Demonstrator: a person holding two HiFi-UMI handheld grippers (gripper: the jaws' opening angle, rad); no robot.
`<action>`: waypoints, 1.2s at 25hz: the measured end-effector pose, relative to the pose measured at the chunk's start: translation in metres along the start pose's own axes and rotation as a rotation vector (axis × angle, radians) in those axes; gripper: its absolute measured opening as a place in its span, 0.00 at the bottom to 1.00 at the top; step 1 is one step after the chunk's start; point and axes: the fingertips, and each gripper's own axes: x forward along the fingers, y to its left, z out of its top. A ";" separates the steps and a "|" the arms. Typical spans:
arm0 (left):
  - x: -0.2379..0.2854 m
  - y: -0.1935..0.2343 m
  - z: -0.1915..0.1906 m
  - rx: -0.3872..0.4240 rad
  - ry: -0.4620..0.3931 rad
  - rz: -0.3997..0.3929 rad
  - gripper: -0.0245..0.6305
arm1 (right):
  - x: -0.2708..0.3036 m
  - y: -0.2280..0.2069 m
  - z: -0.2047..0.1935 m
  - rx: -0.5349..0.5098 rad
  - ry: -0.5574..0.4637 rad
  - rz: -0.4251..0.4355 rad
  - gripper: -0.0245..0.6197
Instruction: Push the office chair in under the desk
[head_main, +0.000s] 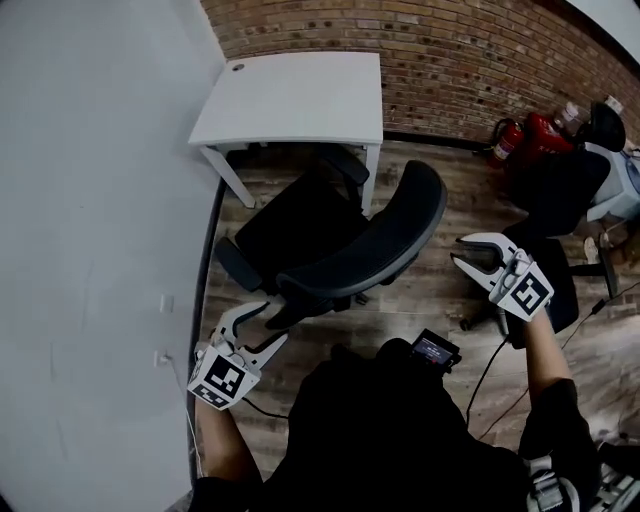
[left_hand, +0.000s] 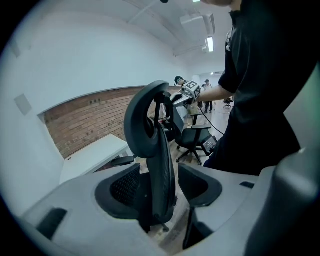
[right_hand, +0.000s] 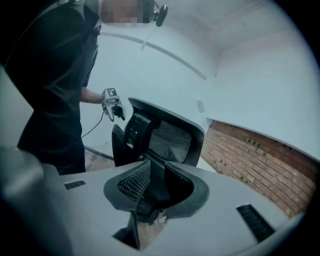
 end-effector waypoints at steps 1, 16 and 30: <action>0.000 -0.001 -0.001 -0.006 0.010 0.005 0.39 | 0.004 -0.010 0.001 -0.029 -0.005 0.029 0.19; 0.021 -0.017 0.000 -0.153 0.255 0.115 0.39 | 0.059 -0.120 -0.058 -0.484 0.158 0.523 0.36; 0.042 -0.024 -0.031 -0.141 0.541 0.086 0.39 | 0.100 -0.114 -0.106 -0.737 0.217 0.845 0.36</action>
